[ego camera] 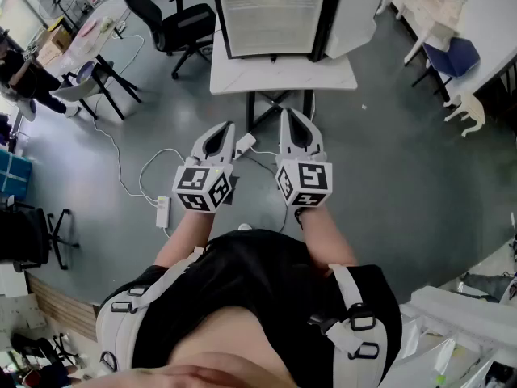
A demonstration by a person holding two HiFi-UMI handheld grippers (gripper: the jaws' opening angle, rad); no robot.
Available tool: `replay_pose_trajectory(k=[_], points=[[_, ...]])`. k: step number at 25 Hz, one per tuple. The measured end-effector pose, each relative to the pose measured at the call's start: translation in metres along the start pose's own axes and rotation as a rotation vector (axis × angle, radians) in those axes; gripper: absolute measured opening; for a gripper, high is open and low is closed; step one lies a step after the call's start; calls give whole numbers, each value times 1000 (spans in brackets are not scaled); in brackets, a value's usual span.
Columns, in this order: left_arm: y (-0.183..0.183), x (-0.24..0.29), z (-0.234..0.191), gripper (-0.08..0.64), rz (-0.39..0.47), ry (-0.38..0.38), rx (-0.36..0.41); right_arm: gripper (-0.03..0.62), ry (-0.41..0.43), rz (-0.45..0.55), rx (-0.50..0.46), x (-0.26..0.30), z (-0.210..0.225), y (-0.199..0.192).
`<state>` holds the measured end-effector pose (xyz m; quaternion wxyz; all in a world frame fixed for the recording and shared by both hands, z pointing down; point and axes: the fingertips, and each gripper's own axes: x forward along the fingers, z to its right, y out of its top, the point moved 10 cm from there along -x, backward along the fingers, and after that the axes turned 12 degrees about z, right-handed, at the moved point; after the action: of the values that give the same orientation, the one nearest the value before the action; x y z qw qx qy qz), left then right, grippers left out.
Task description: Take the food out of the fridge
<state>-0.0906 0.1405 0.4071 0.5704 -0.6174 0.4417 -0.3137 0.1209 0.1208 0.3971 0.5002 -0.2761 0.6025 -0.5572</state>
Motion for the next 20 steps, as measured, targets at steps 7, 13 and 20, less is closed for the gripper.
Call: replay_pose_trajectory(k=[7,13,20], points=[[-4,-2,-5,2,-8,-16,6,8,-10,33,53,-1,-2,-6],[-2,-5,-20,2,-6,-34,6,8,-14,15,53,7,-18,-13],[-2,-9,-50,2,-4,-76,1,8,-55,13,35,16,-42,-24]])
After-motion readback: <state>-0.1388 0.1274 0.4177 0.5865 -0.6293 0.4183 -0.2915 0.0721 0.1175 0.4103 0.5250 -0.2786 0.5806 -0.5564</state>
